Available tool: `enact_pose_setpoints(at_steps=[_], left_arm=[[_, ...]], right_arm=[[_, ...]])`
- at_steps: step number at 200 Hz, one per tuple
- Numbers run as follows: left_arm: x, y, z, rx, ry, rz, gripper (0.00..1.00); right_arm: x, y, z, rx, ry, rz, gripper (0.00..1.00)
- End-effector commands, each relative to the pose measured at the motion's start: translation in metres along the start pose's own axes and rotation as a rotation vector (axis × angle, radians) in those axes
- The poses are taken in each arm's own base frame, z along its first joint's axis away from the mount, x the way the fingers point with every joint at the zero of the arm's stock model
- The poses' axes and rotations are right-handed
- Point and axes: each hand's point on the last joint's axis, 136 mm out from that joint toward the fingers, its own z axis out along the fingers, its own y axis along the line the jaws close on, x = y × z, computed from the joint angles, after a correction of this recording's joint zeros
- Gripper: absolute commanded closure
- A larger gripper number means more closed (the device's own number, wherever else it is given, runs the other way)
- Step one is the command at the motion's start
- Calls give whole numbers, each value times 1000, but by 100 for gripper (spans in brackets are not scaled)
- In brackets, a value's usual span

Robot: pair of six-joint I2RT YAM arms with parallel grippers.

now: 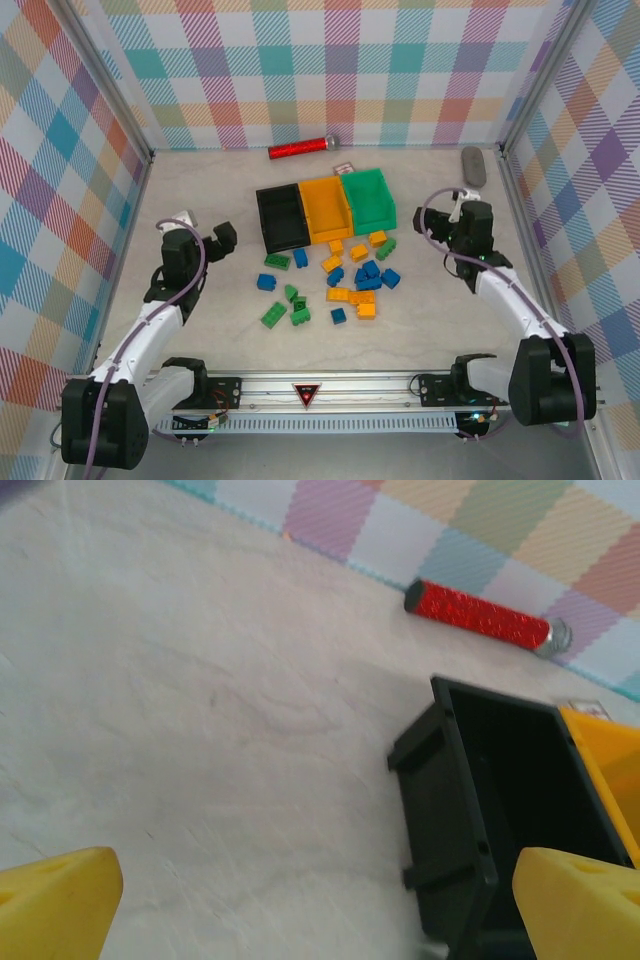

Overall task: Sort the legos into containers by color
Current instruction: Pick up the lego from the center of the table.

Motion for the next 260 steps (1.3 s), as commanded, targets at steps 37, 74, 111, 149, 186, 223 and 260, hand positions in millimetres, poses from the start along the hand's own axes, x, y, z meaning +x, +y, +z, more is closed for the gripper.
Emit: enact_pose_setpoints(at_steps=[37,74,111,149,186,223,260], left_arm=[[48,-28,16,135,149,-19,0],[70,-65,24,243,247,57,0],[72,-73,25,253,271,95,0],[66,-68,19,235,238,100,0],[67,-70,20,237,248,103,0],[67,-68,20,228,250,108,0],[67,-71,20,242,250,103,0]], right_arm=[[98,20,4,24,573,134,18],[121,35,21,86,653,38,19],[132,51,43,92,702,11,20],[133,50,59,147,697,-28,21],[134,54,75,154,715,-33,27],[139,44,80,220,723,-68,35],[150,37,79,234,746,-82,52]])
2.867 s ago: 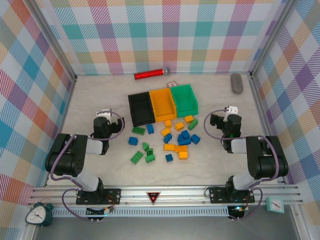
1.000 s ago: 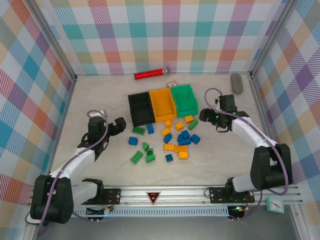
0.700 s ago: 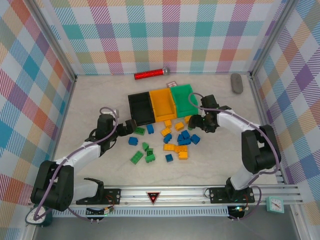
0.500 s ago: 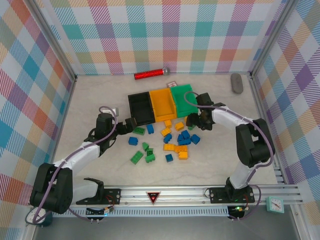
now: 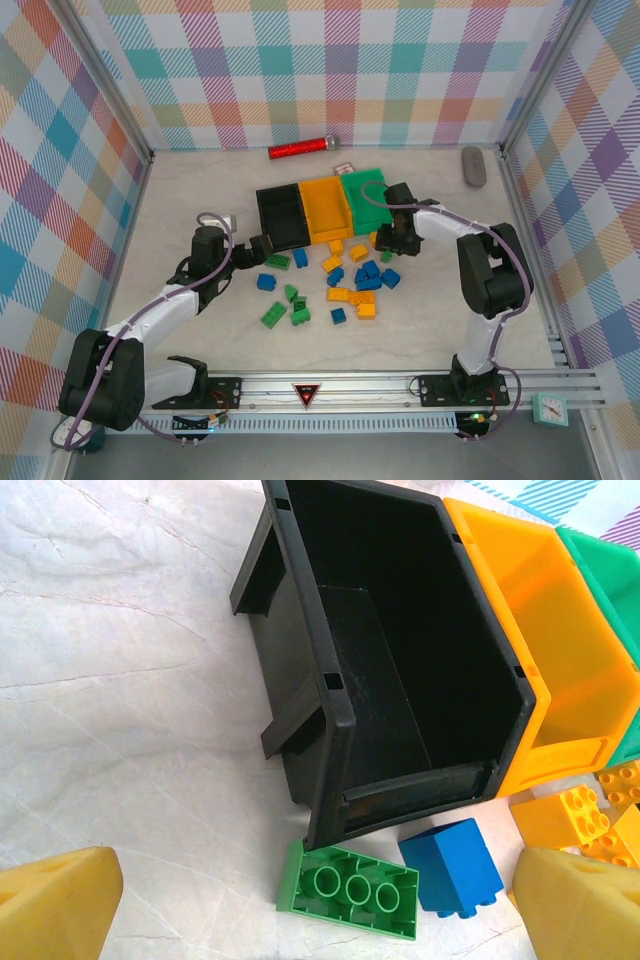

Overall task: Sort the legos into containers by color
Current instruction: Pick up the lego from the center of the table, then place the lego in the container.

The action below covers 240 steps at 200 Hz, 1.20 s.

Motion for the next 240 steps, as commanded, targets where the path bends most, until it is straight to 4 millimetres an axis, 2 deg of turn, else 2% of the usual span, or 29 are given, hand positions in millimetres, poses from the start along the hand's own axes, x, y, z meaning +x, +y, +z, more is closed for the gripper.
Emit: enact_pose_setpoints(at_steps=[1,51,84,109,183,215,240], left_arm=[[-4,-6,-2,13,-5,21,0],[-6,-2,-5,-8,-21,24,0],[-7,1,-6,-32,-24,24,0],[-7,0,-5,-23,-25,12,0],[-9,6,-8,-60,-35,14,0],[-9,5,-9,-55,-39,14,0],[-10,7,-9,-67,-40,13,0]], right_arm=[[9,-5,4,34,27,-9,53],[10,-8,-10,29,-2,-28,82],[4,-7,-29,11,-48,-47,89],[1,4,-43,-40,-50,-89,92],[-8,24,-80,-152,-100,-120,91],[-33,34,-91,-148,-132,-163,91],[-64,38,-97,-95,-180,-192,89]])
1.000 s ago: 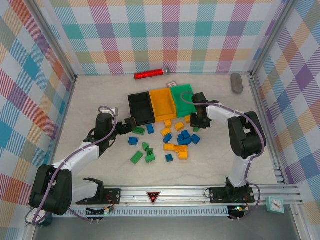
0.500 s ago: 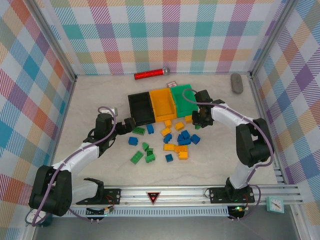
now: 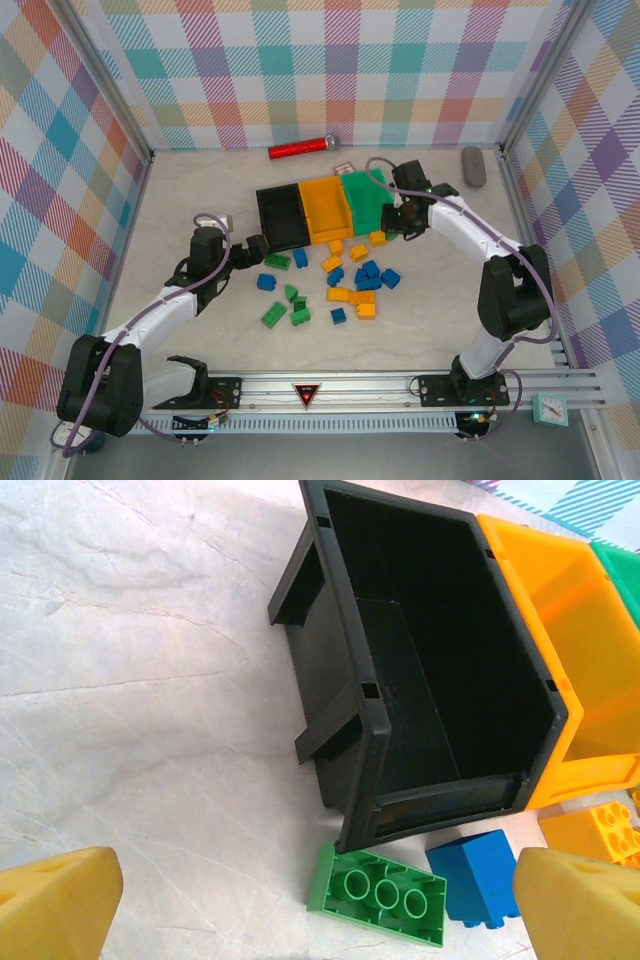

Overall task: Sort the legos into containers by color
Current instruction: Place the lego in the container, then pick up the lego from the center of the table.

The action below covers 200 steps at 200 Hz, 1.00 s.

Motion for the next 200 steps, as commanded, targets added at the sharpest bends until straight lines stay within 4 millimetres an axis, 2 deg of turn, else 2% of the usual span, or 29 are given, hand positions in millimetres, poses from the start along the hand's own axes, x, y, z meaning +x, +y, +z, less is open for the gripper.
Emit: enact_pose_setpoints(at_steps=[1,17,29,47,59,86,124,159,178,200], left_arm=[[-7,-4,-4,1,-21,13,0],[-6,-6,-3,14,-11,17,0],[-5,-6,-3,16,-8,18,0],[-6,-5,-3,7,-14,18,0],[-6,-5,-3,7,-11,19,0],[-6,-6,-2,13,-11,21,0],[-5,-7,0,17,2,16,0],[-4,-7,2,16,6,13,0],[-5,-7,0,18,-5,8,0],[-4,-8,-1,28,-9,8,0]], right_arm=[[-22,1,3,47,-14,-64,89],[-42,0,6,83,-43,-91,86],[-49,3,16,83,-23,-105,82],[-54,8,22,71,-9,-101,59],[-52,14,24,50,-20,-108,53],[-26,23,26,23,16,-141,48],[27,45,21,0,70,-243,48],[77,78,20,-72,122,-326,48],[86,84,29,-52,134,-347,47],[81,68,48,70,138,-337,44]])
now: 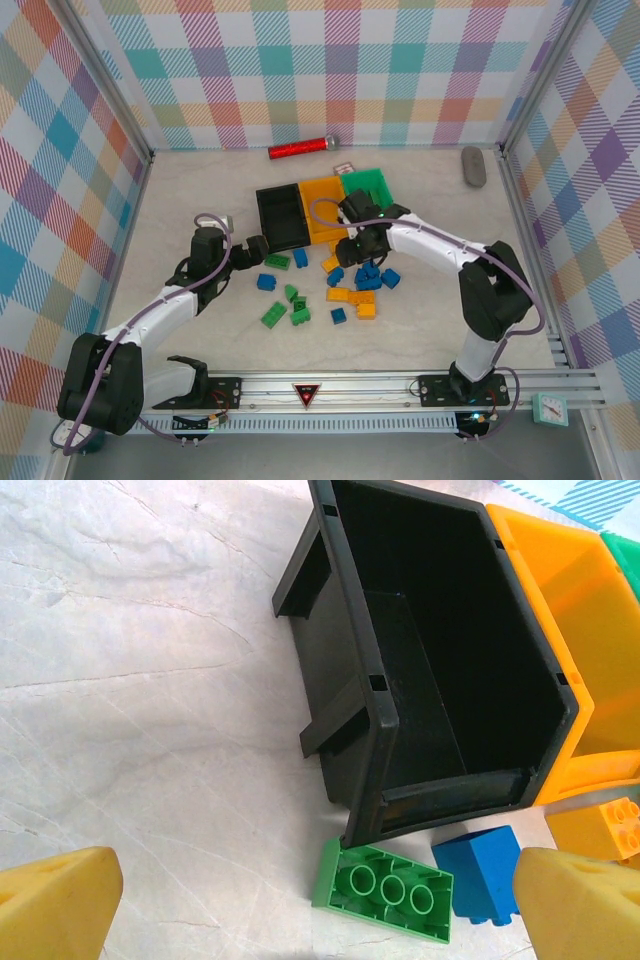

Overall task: Sort the legos into containers by color
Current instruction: Pick up the lego from the center of the table.

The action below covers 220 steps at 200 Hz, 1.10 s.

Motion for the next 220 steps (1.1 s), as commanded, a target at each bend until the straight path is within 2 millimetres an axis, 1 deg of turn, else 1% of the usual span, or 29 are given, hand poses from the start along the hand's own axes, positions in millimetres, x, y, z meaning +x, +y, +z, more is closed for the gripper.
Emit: enact_pose_setpoints(at_steps=[1,15,27,43,65,102,129,150,168,182,201,220], left_arm=[[-7,-9,-3,30,-19,8,0],[-8,-6,-4,12,-23,12,0],[-8,-7,-4,17,-24,12,0],[-8,-10,-5,36,-25,9,0],[-9,-8,-5,25,-30,12,0],[-11,-11,-7,34,-32,15,0],[-8,-6,-4,12,-22,14,0],[-9,-10,-4,28,-21,10,0],[-7,-8,-4,26,-21,6,0],[-9,-6,-4,8,-22,9,0],[-9,-7,-5,16,-24,8,0],[-8,-7,-5,20,-26,4,0]], right_arm=[[-3,-20,18,105,12,34,44],[-7,-31,24,182,27,29,40],[-11,-38,27,217,20,27,39],[-11,-41,34,203,32,41,39],[-8,-44,43,202,66,57,40],[-9,-37,61,153,89,59,40],[-13,-32,65,118,80,62,46],[-18,-30,61,111,66,55,58],[-20,-27,49,99,48,57,63],[-24,-27,35,94,27,57,65],[-29,-27,16,93,-22,60,65],[-42,-19,-2,54,-62,69,65]])
